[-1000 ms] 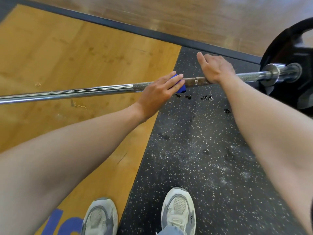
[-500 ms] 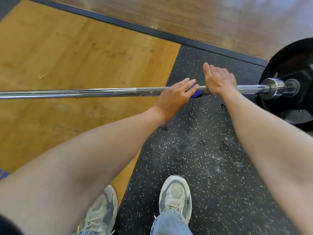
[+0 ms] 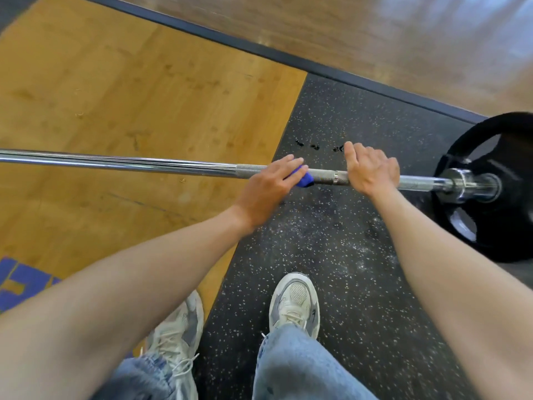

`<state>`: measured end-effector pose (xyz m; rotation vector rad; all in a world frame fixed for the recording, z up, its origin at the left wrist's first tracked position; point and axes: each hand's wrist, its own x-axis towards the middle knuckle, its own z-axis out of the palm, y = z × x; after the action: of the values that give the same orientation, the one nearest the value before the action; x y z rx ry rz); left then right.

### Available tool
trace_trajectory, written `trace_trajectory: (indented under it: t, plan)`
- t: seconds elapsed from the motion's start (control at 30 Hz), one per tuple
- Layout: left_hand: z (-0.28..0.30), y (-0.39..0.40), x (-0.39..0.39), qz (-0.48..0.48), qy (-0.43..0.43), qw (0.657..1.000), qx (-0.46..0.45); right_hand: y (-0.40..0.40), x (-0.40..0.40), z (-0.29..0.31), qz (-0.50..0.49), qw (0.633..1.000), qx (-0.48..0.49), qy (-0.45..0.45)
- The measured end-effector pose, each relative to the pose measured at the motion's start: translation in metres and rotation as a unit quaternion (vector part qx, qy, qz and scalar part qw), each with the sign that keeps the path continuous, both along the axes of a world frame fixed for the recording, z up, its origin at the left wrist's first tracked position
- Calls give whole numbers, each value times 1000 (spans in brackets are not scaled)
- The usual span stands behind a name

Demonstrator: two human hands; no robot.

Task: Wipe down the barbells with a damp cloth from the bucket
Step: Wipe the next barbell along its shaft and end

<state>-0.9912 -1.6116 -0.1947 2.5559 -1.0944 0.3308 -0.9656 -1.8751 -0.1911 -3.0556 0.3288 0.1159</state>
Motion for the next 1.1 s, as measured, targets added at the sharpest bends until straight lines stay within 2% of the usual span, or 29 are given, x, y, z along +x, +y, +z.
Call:
trace_trajectory:
  t: [0.1, 0.27, 0.33, 0.43, 0.6, 0.77, 0.87, 0.97, 1.1]
  plan:
    - [0, 19, -15, 24, 29, 999, -8, 7, -24, 1, -10, 1000, -12, -11]
    - [6, -27, -42, -27, 86, 995, -35, 16, -64, 2, -33, 999, -31, -23]
    - [1, -23, -50, -42, 98, 994, -38, 21, -79, 2, -45, 999, -16, -25]
    - [-7, 21, -53, -68, 64, 996, -12, 26, -102, 3, -59, 997, -3, -48]
    - [-4, 65, -67, -28, 40, 999, 12, 41, -134, 3, -80, 994, 9, -75]
    - [-2, 21, -92, -72, 89, 993, -13, 37, -155, 7, -53, 998, 12, 27]
    - [11, 0, -103, -112, 95, 989, -12, 41, -149, 8, -24, 999, 21, 31]
    - [14, 33, -100, -147, 62, 987, 15, 56, -146, 8, 7, 996, 88, 22]
    - [18, 98, -92, -135, 52, 988, 58, 64, -158, 6, 15, 994, 103, 21]
